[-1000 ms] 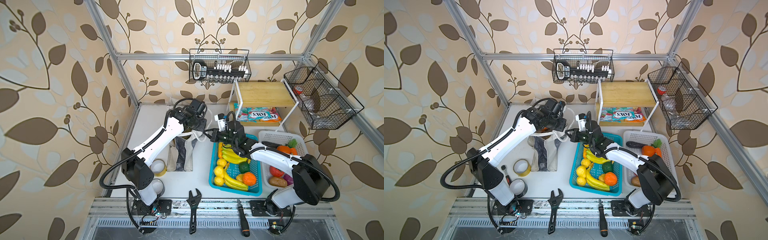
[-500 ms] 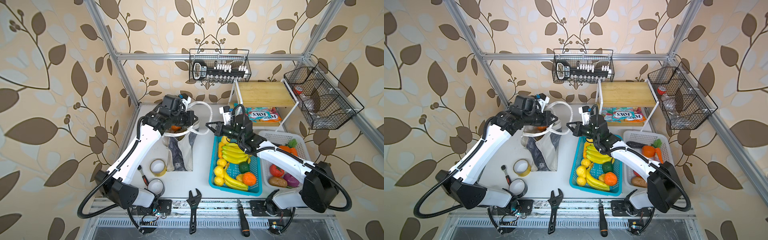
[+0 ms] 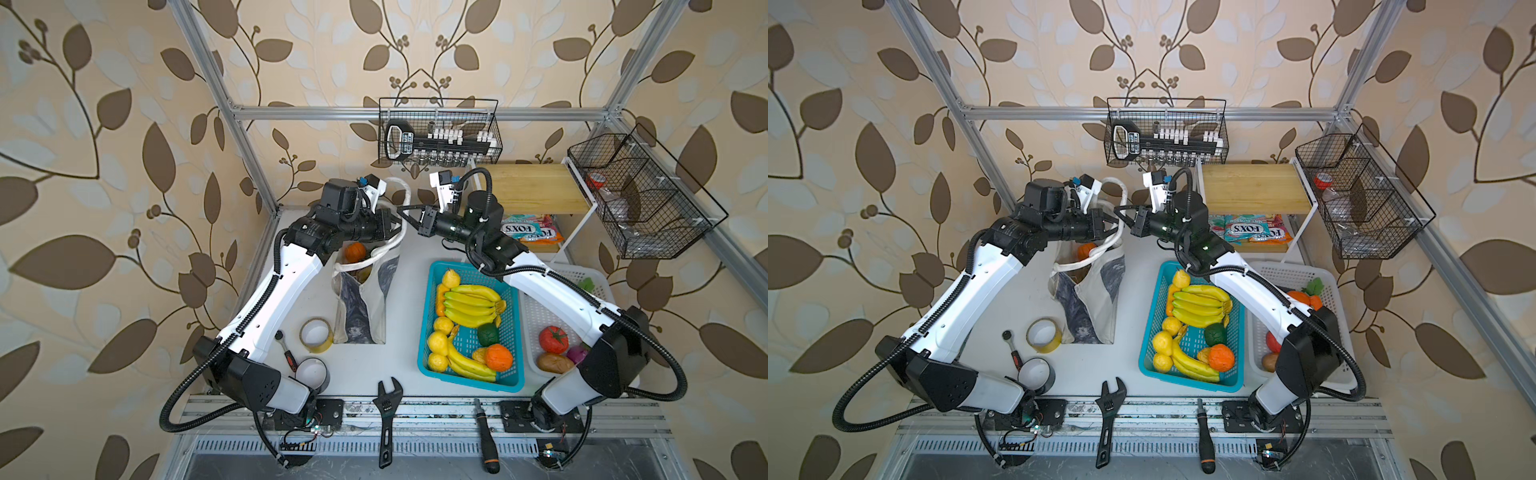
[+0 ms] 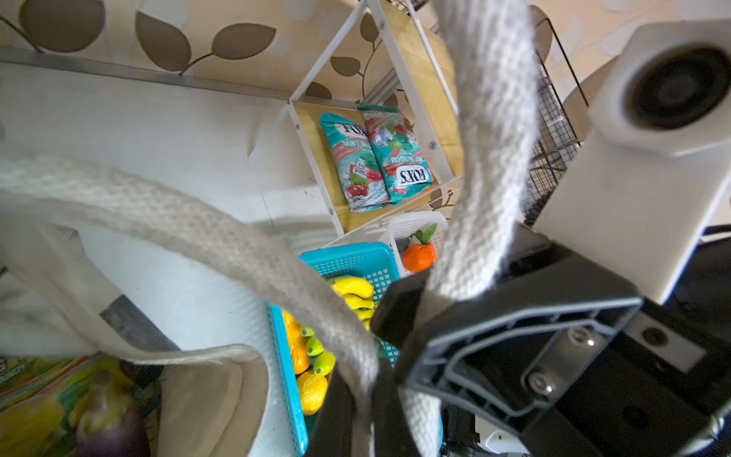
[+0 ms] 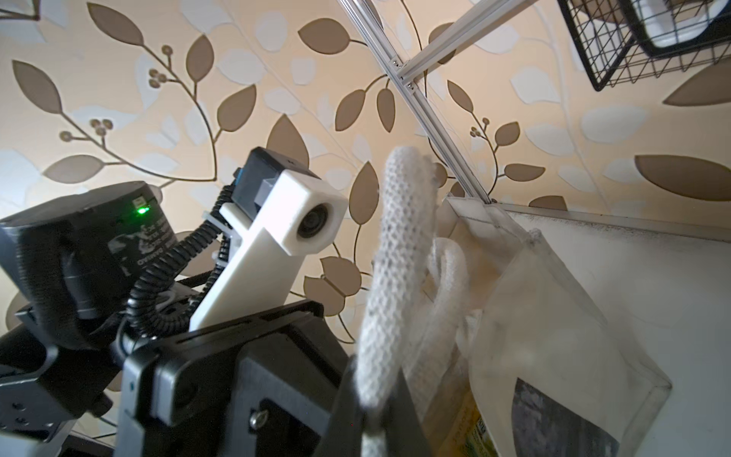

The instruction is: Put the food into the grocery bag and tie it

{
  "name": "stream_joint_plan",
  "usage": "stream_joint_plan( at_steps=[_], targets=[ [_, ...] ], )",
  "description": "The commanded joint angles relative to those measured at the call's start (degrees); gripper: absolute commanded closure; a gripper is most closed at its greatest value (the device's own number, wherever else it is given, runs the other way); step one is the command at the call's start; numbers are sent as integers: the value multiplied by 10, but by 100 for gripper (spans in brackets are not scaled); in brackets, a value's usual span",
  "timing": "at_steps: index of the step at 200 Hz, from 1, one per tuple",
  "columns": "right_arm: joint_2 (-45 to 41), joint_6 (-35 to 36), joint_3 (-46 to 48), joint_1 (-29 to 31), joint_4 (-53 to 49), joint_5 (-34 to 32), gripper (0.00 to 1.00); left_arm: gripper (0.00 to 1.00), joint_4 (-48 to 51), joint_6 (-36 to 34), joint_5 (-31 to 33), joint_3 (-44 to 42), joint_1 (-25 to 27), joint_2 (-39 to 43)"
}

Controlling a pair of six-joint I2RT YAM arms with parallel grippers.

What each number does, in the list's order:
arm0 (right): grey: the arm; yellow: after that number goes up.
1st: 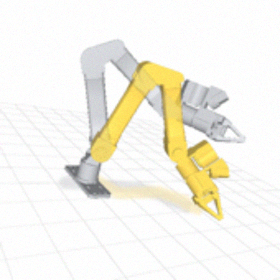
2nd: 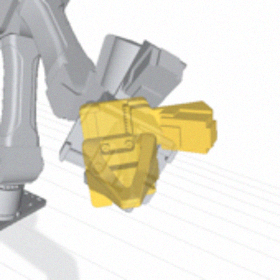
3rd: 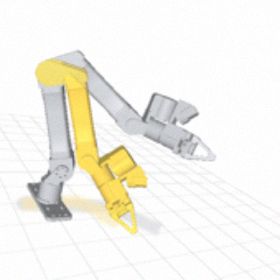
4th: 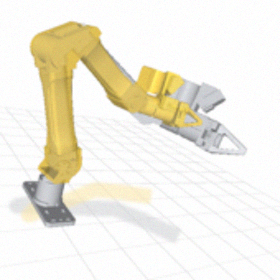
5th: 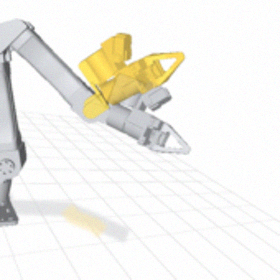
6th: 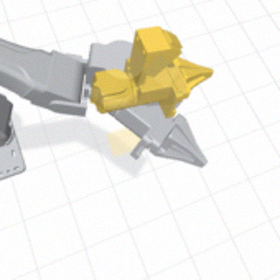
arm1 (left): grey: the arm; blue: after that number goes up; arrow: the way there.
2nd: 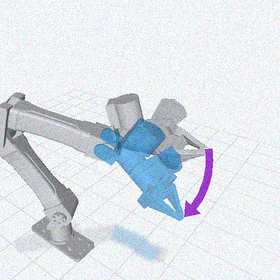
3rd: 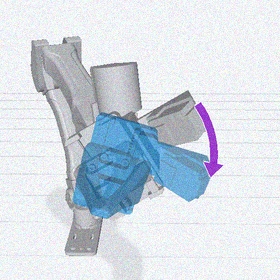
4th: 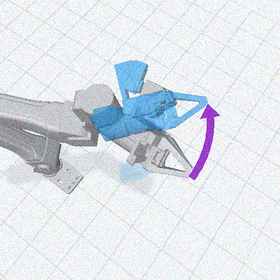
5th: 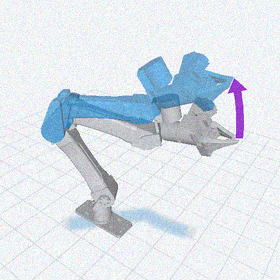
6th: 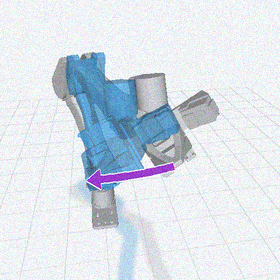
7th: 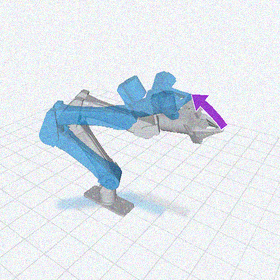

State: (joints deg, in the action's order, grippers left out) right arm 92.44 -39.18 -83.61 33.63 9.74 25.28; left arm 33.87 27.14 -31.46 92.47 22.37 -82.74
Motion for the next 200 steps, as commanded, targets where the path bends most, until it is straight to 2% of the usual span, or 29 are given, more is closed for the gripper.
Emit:
stream_joint_plan(
  at_steps=[1,29,43,60,80,105,131,163,200],
  targets=[
    [35,39,6,-1,-112,-23,100,100,-87,26,-38,7,-6,86],
    [7,81,40,3,-147,-68,100,100,-144,83,-60,-48,-64,141],
    [3,88,51,0,-149,-53,100,100,-209,129,-96,-89,-91,151],
    [-2,82,63,-4,-138,-43,100,100,-244,170,-125,-114,-112,141],
    [-20,119,61,-5,-198,-91,100,100,-270,194,-107,-147,-142,160],
    [-72,161,79,-21,-271,-165,100,100,-272,194,-31,-195,-188,227],
    [-126,197,105,-26,-326,-243,100,100,-294,215,-34,-230,-239,265],
    [-163,197,149,-55,-344,-244,100,100,-345,282,-44,-294,-285,279],
    [-166,200,183,-91,-348,-235,100,100,-337,270,-62,-309,-301,300]
  ],
)
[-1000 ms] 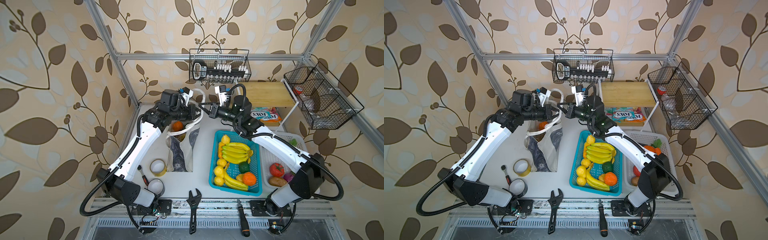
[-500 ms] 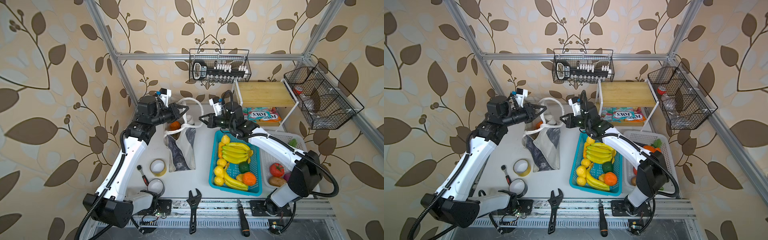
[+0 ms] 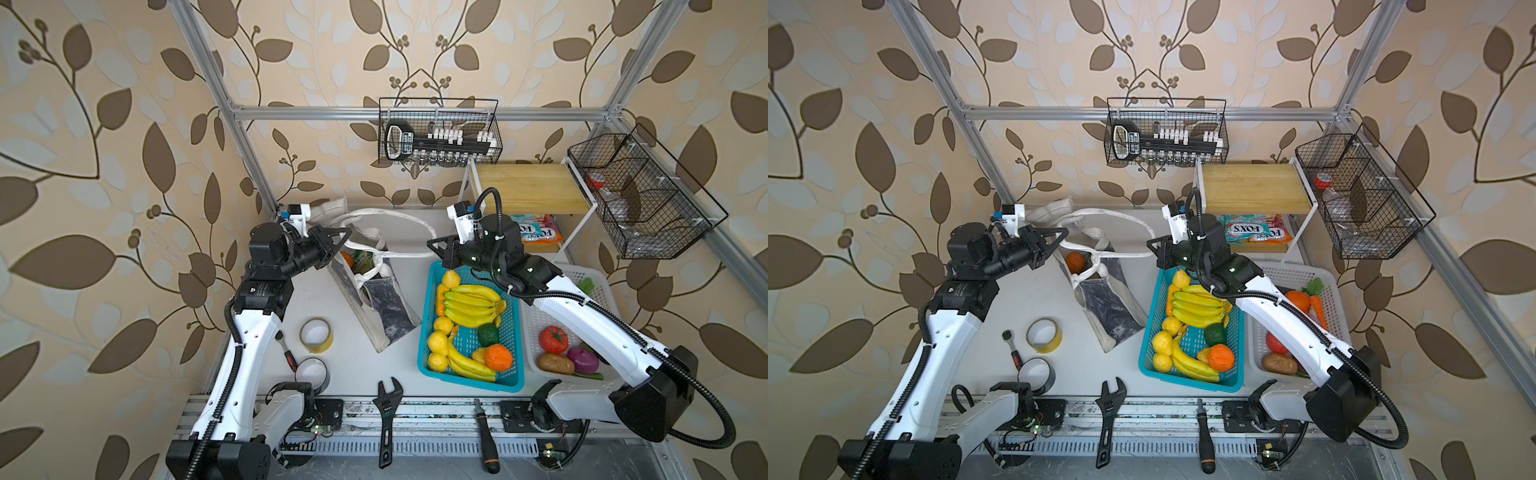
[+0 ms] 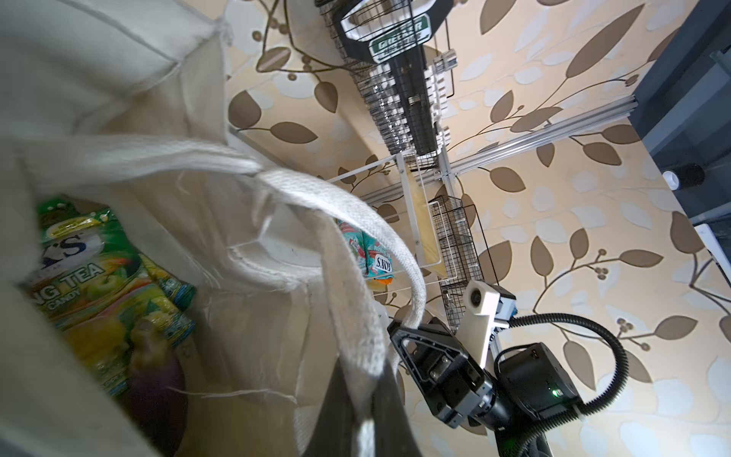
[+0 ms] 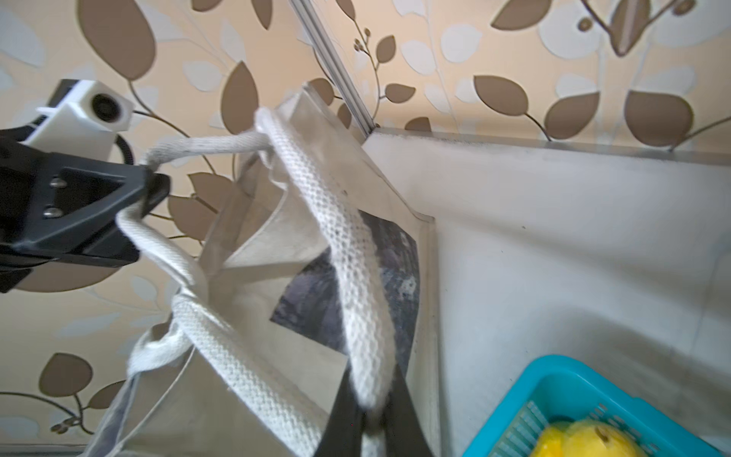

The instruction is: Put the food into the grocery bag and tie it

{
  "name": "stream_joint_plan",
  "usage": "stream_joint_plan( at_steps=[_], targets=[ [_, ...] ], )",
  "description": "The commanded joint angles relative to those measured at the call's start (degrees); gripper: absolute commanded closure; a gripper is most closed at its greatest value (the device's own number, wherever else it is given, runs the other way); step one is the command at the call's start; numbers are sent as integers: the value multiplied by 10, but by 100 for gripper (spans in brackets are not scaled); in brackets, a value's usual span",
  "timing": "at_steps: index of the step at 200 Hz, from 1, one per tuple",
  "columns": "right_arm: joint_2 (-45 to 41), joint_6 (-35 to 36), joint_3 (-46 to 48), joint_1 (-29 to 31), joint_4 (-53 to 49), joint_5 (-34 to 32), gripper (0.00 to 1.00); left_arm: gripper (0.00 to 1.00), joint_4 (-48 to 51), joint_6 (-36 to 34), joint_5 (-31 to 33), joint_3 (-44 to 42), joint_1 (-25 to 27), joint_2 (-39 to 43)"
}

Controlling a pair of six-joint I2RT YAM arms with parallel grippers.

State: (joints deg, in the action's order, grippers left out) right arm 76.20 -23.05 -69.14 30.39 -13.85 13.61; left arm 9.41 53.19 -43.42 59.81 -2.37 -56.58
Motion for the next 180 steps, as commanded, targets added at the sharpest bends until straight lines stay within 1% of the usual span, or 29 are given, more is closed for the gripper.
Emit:
stream_joint_plan(
  at_steps=[1,14,32,45,64,81,112,129,137,145,163,171,180],
  targets=[
    [-4,39,39,-59,-112,-119,100,100,-94,10,56,17,-53,38],
    [5,42,42,-62,-117,-124,100,100,-122,35,26,11,-54,25],
    [16,46,41,-64,-132,-139,100,100,-237,113,-47,-13,-67,3],
    [15,46,49,-70,-131,-142,100,100,-237,125,-62,-16,-82,5],
    [13,39,60,-89,-130,-143,100,100,-210,107,-66,-32,-104,32],
    [16,38,62,-98,-134,-148,100,100,-151,67,-68,-30,-110,49],
    [12,25,60,-113,-154,-155,100,100,-109,38,-61,-67,-119,95],
    [10,31,49,-115,-171,-181,100,100,-96,27,-71,-81,-119,108],
    [12,38,34,-115,-191,-201,100,100,-83,10,-69,-89,-119,105],
    [12,43,24,-120,-201,-206,100,100,-75,2,-75,-96,-120,95],
    [9,44,16,-143,-192,-179,100,100,-118,22,-97,-118,-141,78],
    [13,44,7,-149,-190,-171,100,100,-94,3,-89,-105,-161,76],
    [21,48,-13,-151,-198,-178,100,100,-61,-19,-83,-79,-178,70]
  ],
)
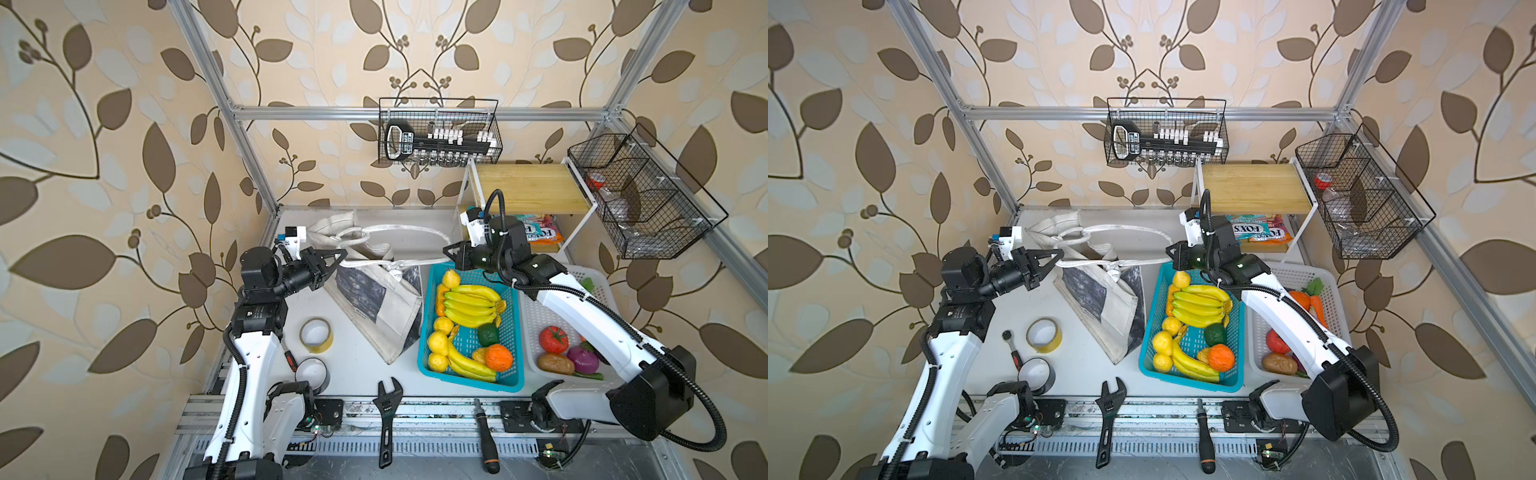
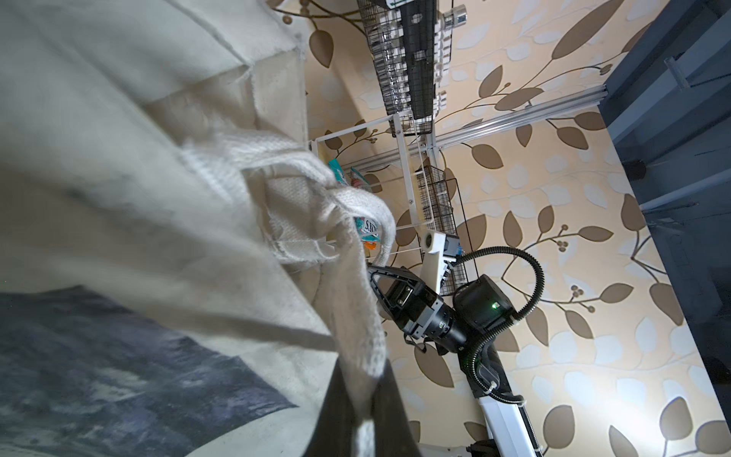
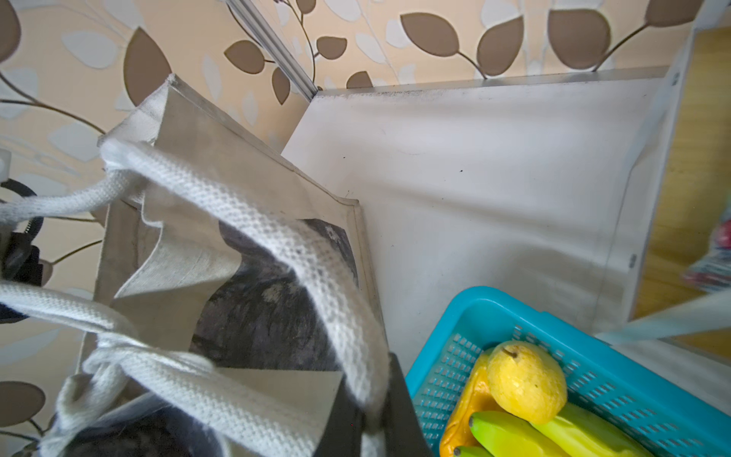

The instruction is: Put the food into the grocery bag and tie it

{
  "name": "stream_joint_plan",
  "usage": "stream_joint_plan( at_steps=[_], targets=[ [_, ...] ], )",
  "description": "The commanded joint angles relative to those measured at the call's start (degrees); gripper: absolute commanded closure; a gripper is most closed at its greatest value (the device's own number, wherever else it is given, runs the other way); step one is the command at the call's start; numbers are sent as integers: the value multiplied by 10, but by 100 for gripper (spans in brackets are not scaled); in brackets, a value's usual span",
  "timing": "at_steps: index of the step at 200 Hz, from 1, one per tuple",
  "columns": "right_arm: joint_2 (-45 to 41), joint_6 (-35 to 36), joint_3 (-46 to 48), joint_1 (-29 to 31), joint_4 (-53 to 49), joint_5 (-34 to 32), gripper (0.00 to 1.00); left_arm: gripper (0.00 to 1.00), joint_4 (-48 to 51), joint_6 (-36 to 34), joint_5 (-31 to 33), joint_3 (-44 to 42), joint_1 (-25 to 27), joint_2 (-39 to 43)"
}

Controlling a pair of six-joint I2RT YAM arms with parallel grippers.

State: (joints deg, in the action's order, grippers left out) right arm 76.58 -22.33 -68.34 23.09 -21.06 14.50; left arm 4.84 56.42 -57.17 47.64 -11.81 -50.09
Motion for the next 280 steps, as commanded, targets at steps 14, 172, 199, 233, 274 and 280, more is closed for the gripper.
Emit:
stream_joint_plan(
  at_steps=[14,172,199,233,274,280],
  targets=[
    [31,44,-60,-82,-142,-197,100,100,-28,-43,34,75,-93,-15],
    [69,29,-34,5,-63,-140,100,100,98,-160,58,-38,-77,-7],
    [99,4,-13,59,-11,-114,100,100,100,-177,103,-42,2,1],
    [118,-14,-41,102,16,-90,100,100,89,-168,123,-27,68,-22],
    [84,-14,-39,107,38,-95,92,96,128,-196,144,-9,69,-7],
    [79,-13,-40,107,36,-99,88,92,127,-196,141,-9,70,-5]
  ],
)
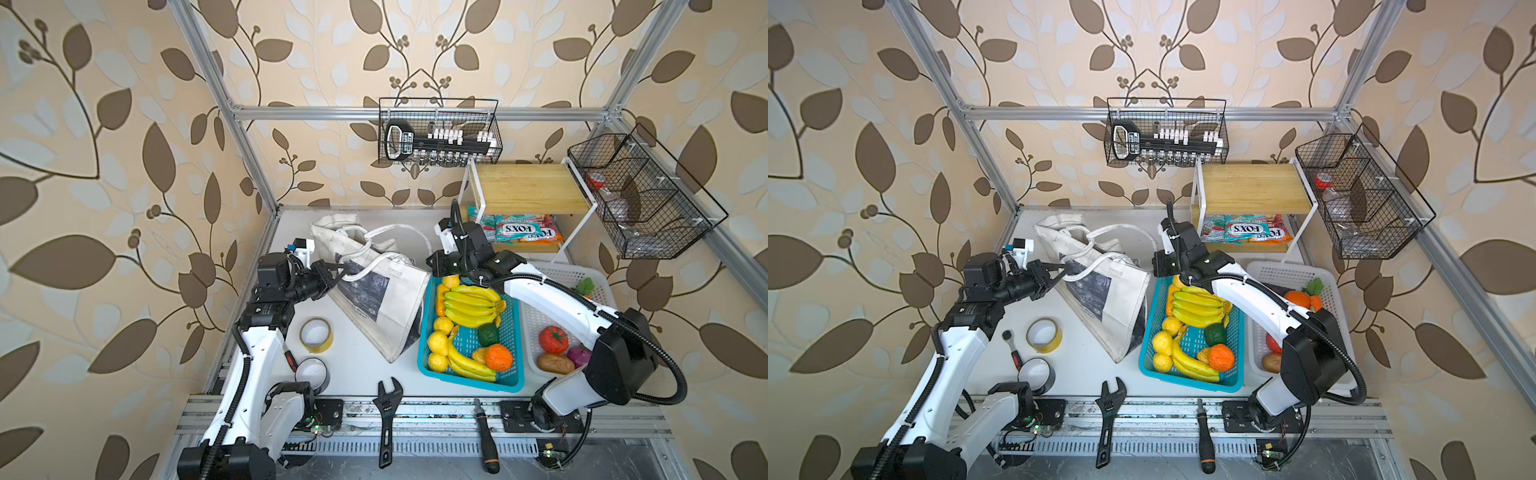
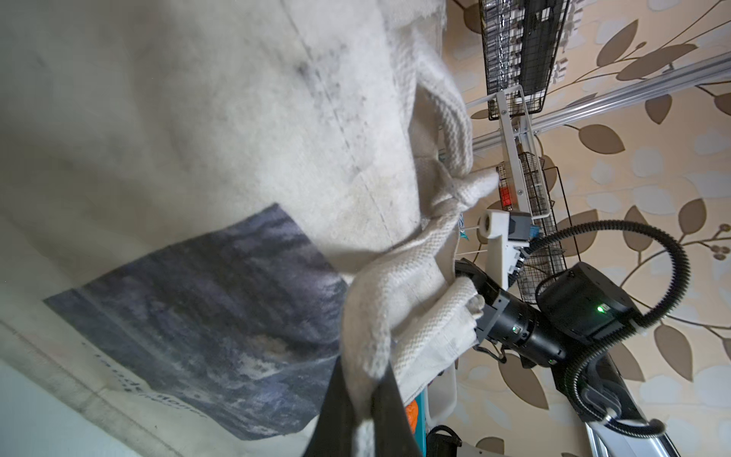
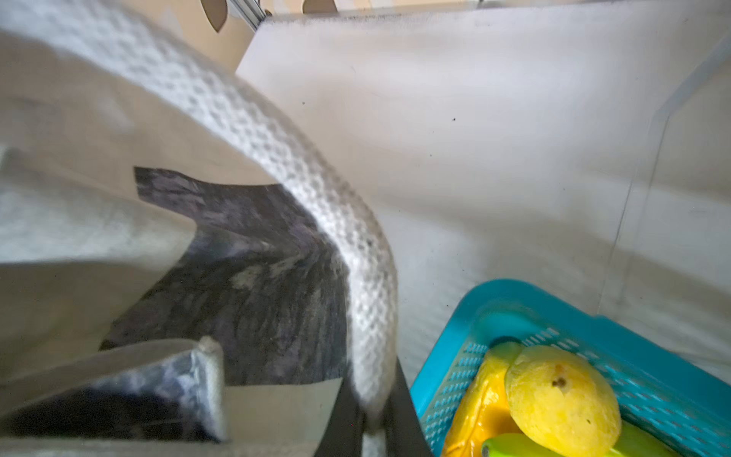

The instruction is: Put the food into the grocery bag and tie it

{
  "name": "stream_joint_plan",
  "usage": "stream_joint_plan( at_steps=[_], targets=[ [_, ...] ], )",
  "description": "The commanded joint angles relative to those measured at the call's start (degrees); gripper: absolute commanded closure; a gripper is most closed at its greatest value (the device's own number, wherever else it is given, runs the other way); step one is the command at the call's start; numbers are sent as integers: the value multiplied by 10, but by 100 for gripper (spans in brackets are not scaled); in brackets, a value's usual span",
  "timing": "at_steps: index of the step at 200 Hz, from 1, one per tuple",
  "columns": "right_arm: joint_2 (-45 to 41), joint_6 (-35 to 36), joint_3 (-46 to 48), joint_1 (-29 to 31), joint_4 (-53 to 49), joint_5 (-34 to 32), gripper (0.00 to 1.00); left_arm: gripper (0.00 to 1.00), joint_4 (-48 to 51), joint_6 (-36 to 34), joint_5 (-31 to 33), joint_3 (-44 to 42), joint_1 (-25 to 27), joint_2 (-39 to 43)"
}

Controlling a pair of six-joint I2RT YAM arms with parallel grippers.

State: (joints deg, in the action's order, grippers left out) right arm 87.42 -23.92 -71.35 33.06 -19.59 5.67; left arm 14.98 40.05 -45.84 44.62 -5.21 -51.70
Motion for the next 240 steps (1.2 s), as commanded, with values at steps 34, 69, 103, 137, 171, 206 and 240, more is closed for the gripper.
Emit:
stream_joint_plan(
  at_steps=[34,69,103,137,171,206,240],
  targets=[
    [-49,7,-15,4,16,-18,81,88,24,-23,25,23,3,19],
    [-58,10,-25,-3,-1,-15,72,66,59,-38,42,45,3,26],
    [-76,14,-26,-3,-3,-24,60,50,82,-40,54,59,4,34],
    [-94,17,-35,-4,-10,-34,39,34,106,-46,78,83,3,39],
    [-113,30,-51,-12,-26,-45,10,7,148,-66,144,121,3,42],
    [-138,40,-52,-32,-31,-49,2,1,186,-86,212,173,3,43],
    [-189,61,-38,-55,-43,-58,2,1,193,-104,288,195,3,47]
  ],
)
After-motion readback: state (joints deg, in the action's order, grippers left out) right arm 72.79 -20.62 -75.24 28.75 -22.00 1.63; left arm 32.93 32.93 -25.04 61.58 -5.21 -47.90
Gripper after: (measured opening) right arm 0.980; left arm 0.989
